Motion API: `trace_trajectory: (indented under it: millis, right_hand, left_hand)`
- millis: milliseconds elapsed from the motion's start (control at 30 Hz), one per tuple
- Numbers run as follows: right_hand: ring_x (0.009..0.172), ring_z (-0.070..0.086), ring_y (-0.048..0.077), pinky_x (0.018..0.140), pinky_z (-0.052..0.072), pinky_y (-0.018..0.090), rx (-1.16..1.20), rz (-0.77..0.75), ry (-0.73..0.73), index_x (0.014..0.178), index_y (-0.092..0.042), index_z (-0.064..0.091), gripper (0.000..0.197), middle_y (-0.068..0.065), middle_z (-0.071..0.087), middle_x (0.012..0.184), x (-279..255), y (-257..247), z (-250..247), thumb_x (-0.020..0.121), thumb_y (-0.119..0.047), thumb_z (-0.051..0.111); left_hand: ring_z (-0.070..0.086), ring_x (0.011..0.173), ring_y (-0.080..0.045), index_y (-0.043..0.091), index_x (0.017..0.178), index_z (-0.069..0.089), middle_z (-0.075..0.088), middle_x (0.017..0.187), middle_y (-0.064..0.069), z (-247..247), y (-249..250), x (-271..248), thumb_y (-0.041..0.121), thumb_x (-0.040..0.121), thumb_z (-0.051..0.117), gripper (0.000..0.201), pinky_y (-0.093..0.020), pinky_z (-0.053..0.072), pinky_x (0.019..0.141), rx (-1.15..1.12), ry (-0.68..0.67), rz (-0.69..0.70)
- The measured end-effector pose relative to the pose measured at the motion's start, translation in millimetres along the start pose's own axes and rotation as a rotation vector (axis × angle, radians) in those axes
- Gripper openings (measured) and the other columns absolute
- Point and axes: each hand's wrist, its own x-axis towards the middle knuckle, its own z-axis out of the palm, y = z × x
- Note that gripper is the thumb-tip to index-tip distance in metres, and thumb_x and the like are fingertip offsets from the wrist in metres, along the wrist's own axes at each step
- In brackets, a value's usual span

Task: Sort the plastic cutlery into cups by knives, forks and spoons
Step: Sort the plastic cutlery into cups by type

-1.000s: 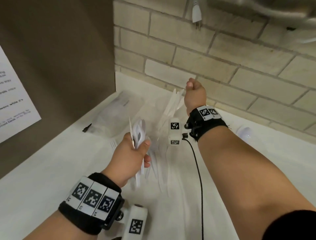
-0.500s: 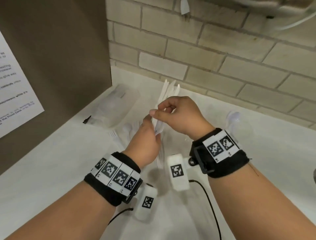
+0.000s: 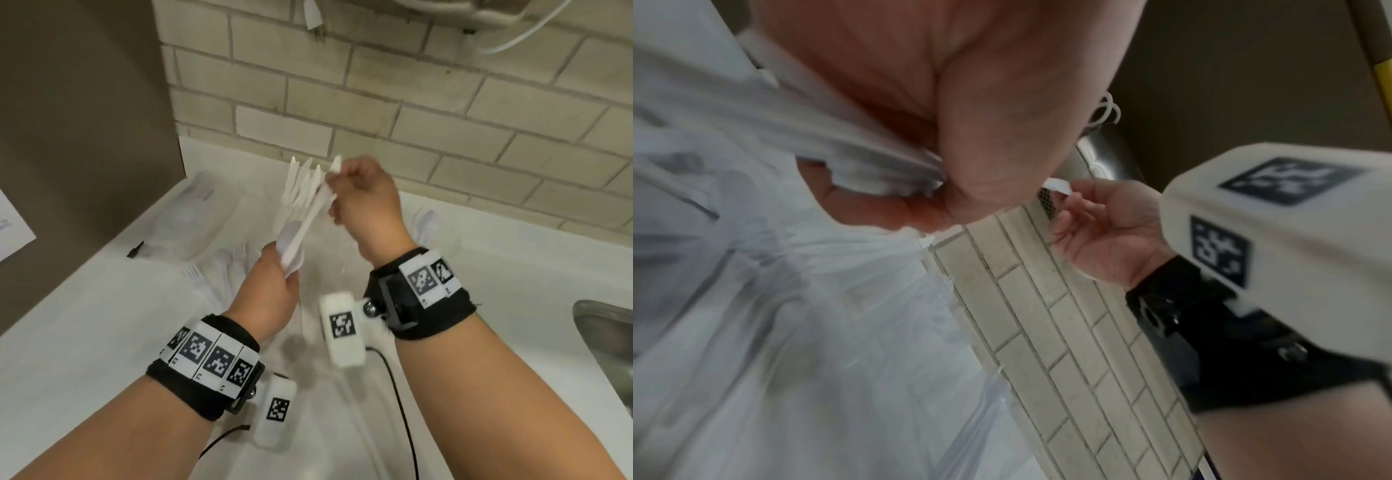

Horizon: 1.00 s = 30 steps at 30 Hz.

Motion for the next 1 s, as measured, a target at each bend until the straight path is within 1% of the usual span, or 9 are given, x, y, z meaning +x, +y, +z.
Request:
trace_trajectory:
  millis: [167,267,400,500,567,667,800,933,1000]
  right_hand:
    - [0.056,0.067,0.008,0.066,0.059,0.04,-0.009,-0.257,0.257,0.081,-0.028,0.044,0.02,0.0,0.063,0.07,49.2,-15.3,-0.7,0.096,-0.016,0.051]
    - [0.065,0.07,0.016,0.068,0.058,0.038,-0.138,-0.213,0.213,0.086,-0.022,0.044,0.013,-0.001,0.063,0.07,73.5,9.0,19.1,0.095,-0.015,0.049]
    - [0.079,0.072,0.025,0.065,0.053,0.027,-0.233,-0.03,0.07,0.1,-0.013,0.049,0.006,-0.001,0.064,0.075,86.5,54.7,37.0,0.095,-0.013,0.048]
    - [0.095,0.069,0.025,0.088,0.053,0.037,-0.281,0.046,0.037,0.12,-0.007,0.054,0.029,0.011,0.07,0.103,88.7,66.3,35.5,0.091,-0.013,0.052]
    - [0.102,0.066,0.023,0.093,0.051,0.04,-0.306,0.022,0.077,0.122,-0.008,0.056,0.034,0.008,0.066,0.114,84.6,62.1,29.2,0.089,-0.015,0.058]
    - [0.086,0.068,0.021,0.081,0.057,0.043,-0.167,-0.022,0.087,0.104,-0.016,0.063,0.023,-0.002,0.067,0.096,58.6,44.7,19.8,0.085,-0.027,0.065]
    - [0.064,0.059,0.014,0.056,0.048,0.029,-0.151,0.058,-0.159,0.094,-0.023,0.058,0.041,-0.001,0.064,0.089,2.3,31.0,6.0,0.068,-0.048,0.079]
    - [0.067,0.064,0.016,0.062,0.055,0.033,-0.305,0.032,-0.164,0.082,-0.021,0.058,0.043,-0.003,0.065,0.078,-28.4,35.3,3.6,0.063,-0.052,0.081]
    - [0.071,0.066,0.014,0.068,0.056,0.033,-0.359,0.04,-0.174,0.084,-0.021,0.061,0.04,-0.003,0.067,0.076,-35.1,40.6,5.7,0.067,-0.053,0.078]
  left_hand:
    - [0.059,0.066,-0.02,0.009,0.099,0.048,0.062,0.082,-0.01,-9.1,-16.4,4.9,0.025,0.097,0.049,0.016,-0.031,0.048,0.062,-0.154,0.003,-0.158]
    - [0.056,0.061,-0.017,0.011,0.093,0.055,0.062,0.084,-0.01,-13.9,-14.0,3.1,0.022,0.096,0.053,0.011,-0.039,0.053,0.066,-0.491,-0.003,-0.237]
    - [0.058,0.064,-0.018,0.012,0.106,0.057,0.06,0.082,-0.002,-20.0,-9.7,1.7,0.026,0.097,0.051,0.018,-0.044,0.056,0.073,-0.604,-0.028,-0.264]
    - [0.055,0.061,-0.016,0.011,0.111,0.055,0.059,0.081,-0.001,-21.1,-10.5,1.8,0.03,0.096,0.052,0.024,-0.036,0.053,0.062,-0.586,-0.042,-0.249]
    - [0.054,0.061,-0.016,0.014,0.109,0.056,0.058,0.081,-0.002,-19.8,-11.5,3.0,0.029,0.096,0.052,0.02,-0.034,0.05,0.06,-0.576,-0.036,-0.234]
    - [0.056,0.059,-0.018,0.011,0.1,0.055,0.06,0.078,-0.003,-18.1,-8.7,4.3,0.028,0.096,0.053,0.018,-0.037,0.055,0.061,-0.534,-0.022,-0.198]
    - [0.056,0.056,-0.018,0.005,0.099,0.049,0.06,0.077,-0.006,-7.1,4.8,4.4,0.026,0.096,0.052,0.022,-0.032,0.055,0.053,-0.457,-0.027,-0.146]
    - [0.057,0.064,-0.012,0.01,0.106,0.042,0.055,0.079,0.002,-1.3,14.2,6.6,0.025,0.098,0.046,0.018,-0.029,0.049,0.055,-0.182,0.012,0.019]
    - [0.055,0.069,-0.004,0.007,0.111,0.038,0.053,0.079,0.008,3.6,17.2,5.9,0.017,0.098,0.044,0.017,-0.018,0.044,0.055,-0.11,0.008,0.106]
